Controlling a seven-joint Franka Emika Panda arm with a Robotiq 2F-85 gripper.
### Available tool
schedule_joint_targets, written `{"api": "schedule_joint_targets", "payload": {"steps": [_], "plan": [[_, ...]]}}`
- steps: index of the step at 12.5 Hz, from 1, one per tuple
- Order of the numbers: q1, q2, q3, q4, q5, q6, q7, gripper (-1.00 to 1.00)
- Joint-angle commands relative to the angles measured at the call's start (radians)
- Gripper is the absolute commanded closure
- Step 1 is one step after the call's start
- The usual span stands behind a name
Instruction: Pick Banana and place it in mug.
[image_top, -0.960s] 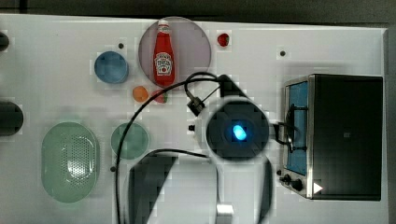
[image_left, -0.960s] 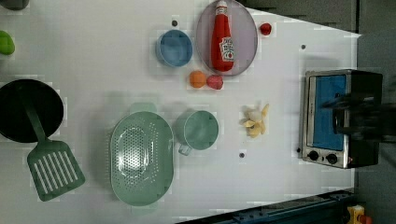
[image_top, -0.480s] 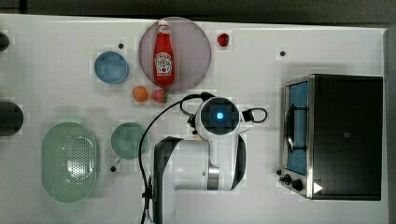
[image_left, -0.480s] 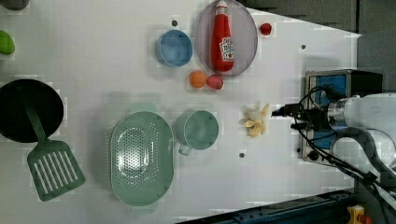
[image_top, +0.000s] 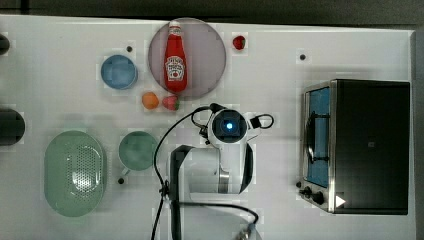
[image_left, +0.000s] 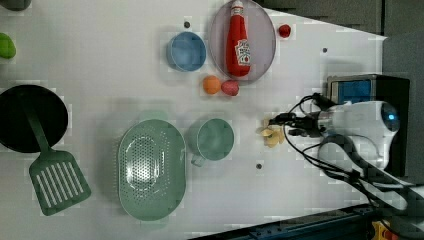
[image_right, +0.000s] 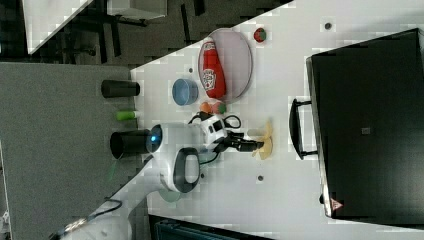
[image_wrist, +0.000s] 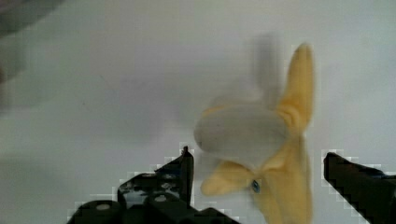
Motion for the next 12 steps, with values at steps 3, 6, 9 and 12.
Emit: {"api": "schedule_joint_targets", "payload": {"steps": [3,6,9,12], "plan": [[0.000,0.052,0.017,-0.012,0.009,0.084,-0.054,-0.95],[-0.001,0.057,0.017,-0.020,0.009,0.138,-0.054,-0.13],[-0.001,0.036,0.018,-0.020,0.009,0.144,-0.054,0.37],[-0.003,-0.072,0.018,-0.016,0.009,0.105,-0.054,0.37]]}}
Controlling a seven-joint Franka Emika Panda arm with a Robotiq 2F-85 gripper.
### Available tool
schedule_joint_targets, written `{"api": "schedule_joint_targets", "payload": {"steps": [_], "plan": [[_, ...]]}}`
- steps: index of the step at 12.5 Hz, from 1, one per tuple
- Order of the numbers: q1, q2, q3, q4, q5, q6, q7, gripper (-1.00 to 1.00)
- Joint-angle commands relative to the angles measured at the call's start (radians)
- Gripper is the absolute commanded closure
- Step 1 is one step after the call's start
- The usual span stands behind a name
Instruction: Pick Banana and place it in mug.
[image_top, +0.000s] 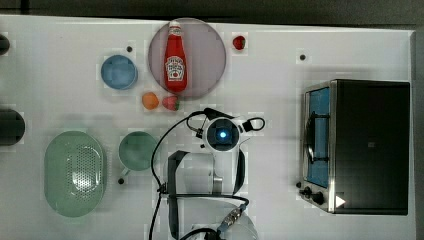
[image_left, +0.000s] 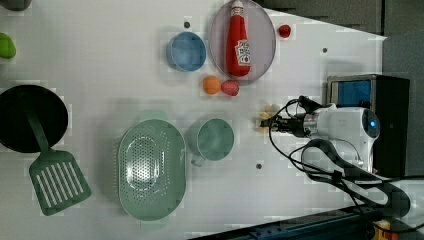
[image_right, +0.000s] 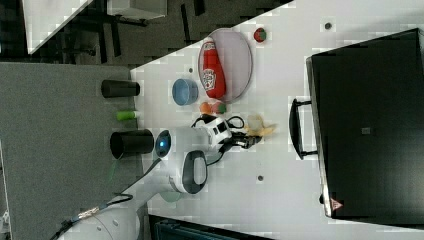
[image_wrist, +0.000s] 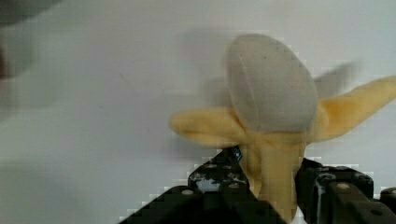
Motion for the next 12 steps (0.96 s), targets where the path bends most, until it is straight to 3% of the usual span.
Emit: {"api": "schedule_joint_targets", "payload": {"steps": [1,5,8,9,12], "plan": [[0.003,-0.173,-0.020,0.019,-0.014,-0.101,-0.025,0.37],[0.005,-0.454,-0.017,0.190,-0.014,-0.652,-0.025,0.37],[0.025,-0.568,0.042,0.278,-0.013,-0.793,-0.005,0.37],[0.040,-0.593,0.112,0.280,0.017,-0.866,0.134,0.37],[0.060,-0.575,0.239,0.276,0.111,-0.865,0.368,0.37]]}}
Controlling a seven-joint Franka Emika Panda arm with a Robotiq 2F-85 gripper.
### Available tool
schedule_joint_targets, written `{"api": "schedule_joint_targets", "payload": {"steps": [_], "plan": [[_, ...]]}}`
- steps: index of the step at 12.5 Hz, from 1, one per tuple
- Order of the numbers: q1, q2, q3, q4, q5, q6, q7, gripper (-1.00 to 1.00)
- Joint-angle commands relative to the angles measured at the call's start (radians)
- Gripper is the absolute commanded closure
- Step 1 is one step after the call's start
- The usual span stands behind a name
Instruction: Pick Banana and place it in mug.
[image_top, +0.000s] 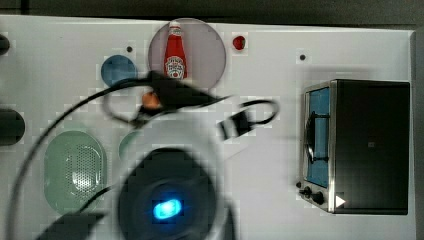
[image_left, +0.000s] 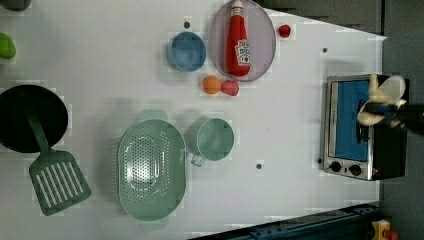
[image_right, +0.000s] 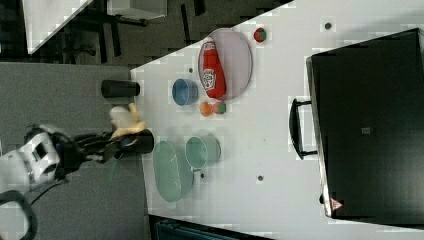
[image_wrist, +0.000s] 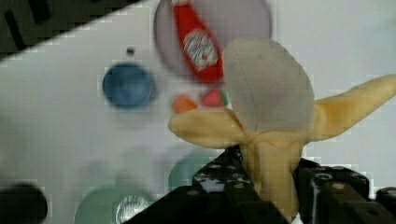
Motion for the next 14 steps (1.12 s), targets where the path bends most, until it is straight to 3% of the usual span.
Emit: {"api": "schedule_joint_targets", "payload": {"steps": [1,2,5,9,11,14], "plan": [[0.058,0.135,0.111,-0.081,-0.011,-0.013,0.287,0.37],[0.059,0.177,0.181,-0.082,-0.012,0.015,0.436,0.37],[0.060,0.268,0.249,-0.112,-0.024,0.135,0.585,0.37],[0.059,0.348,0.251,-0.244,-0.049,0.393,0.607,0.37],[0.058,0.374,0.250,-0.278,-0.058,0.427,0.607,0.36],[0.062,0.417,0.253,-0.299,-0.060,0.514,0.607,-0.32]]}}
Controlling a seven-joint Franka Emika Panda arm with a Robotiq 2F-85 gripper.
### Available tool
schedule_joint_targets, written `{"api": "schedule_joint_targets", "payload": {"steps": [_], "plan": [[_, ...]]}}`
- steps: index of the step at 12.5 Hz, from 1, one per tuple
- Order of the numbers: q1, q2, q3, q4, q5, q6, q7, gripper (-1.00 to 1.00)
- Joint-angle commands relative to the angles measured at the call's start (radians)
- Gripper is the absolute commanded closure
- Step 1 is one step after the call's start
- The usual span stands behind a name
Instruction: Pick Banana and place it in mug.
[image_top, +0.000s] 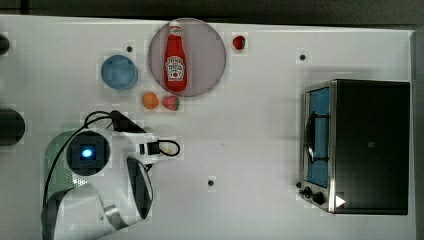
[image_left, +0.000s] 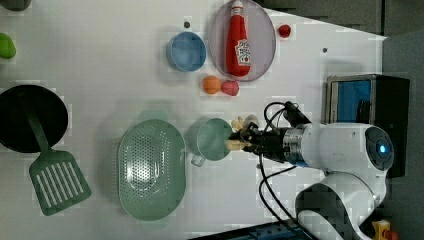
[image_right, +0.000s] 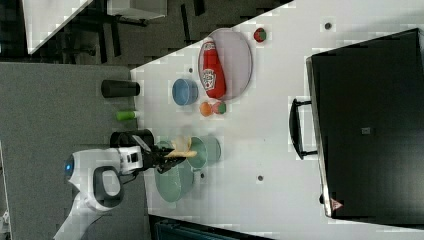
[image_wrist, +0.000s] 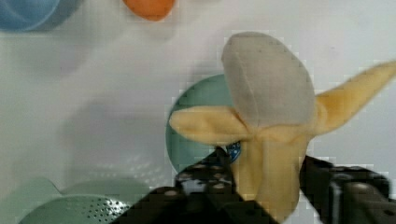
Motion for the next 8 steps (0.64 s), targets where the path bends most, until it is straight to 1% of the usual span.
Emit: {"api": "schedule_joint_targets", "payload": {"steps": [1,2,3,4,6,8], "plan": [[0.016,0.048,0.010,0.007,0.000,0.070,0.047,-0.74],[0.015,0.049,0.007,0.008,0.000,0.084,0.047,-0.93],[0.014,0.045,0.005,0.015,0.000,0.090,0.047,-1.00],[0.012,0.024,-0.004,0.034,0.001,0.086,0.047,-1.00],[0.006,-0.032,-0.023,0.075,0.001,0.003,0.047,-1.00],[0.001,-0.108,-0.059,0.140,0.001,-0.170,0.045,-1.00]]}}
